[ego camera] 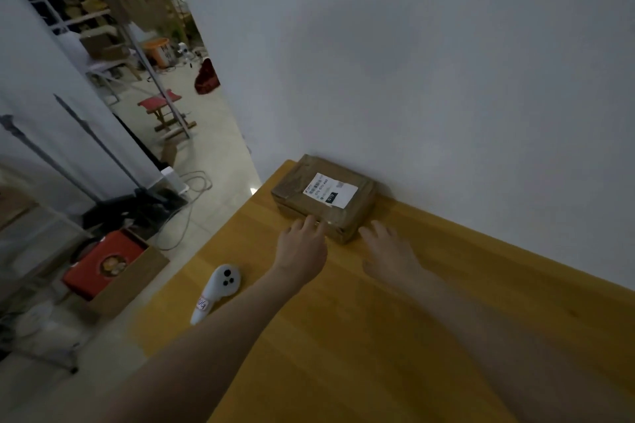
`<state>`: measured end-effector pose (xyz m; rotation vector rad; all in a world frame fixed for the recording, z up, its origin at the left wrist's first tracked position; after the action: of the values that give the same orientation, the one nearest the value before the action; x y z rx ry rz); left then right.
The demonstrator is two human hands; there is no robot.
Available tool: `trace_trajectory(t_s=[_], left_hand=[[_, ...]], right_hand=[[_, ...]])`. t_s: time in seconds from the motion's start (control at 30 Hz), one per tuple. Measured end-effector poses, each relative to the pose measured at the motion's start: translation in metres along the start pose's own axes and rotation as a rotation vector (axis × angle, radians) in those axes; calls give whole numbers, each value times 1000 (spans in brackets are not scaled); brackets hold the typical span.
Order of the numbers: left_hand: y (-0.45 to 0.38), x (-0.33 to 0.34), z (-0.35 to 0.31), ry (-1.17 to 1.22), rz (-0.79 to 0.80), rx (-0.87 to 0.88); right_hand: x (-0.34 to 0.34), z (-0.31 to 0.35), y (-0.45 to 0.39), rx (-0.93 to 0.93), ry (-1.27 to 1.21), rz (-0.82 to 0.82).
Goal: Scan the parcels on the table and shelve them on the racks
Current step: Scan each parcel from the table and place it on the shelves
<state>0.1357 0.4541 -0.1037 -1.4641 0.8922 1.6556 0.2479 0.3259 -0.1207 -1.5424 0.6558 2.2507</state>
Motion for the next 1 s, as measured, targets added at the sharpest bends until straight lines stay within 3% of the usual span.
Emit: trace_trajectory(t_s=[0.23, 0.53, 0.77, 0.8, 0.93, 1.0], left_hand=[[-69, 69, 5, 25, 48, -15], [-75, 107, 16, 165, 176, -1], [-38, 87, 15, 226, -304, 243], [-30, 87, 14, 237, -312, 255], [-1, 104, 6, 379, -53, 220], [15, 108, -3, 406, 1, 251]], right_hand=[[36, -24, -77, -21, 36, 11], [58, -27, -108, -102, 218, 12], [76, -19, -53, -165, 227, -83], [80, -18, -42, -174, 212, -108], [97, -13, 6, -172, 174, -202], [105, -11, 33, -150, 155, -232]])
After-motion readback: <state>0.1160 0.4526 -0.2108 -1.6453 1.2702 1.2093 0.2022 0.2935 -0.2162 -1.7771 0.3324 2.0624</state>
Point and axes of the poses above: each hand's wrist, its own y-axis away from the middle knuckle, its own x-axis out of the palm, z = x × y, the point moved 1 cm from there along -y, towards the middle knuckle, and after that the axes turned 4 degrees about -y, right-handed, at the moved point
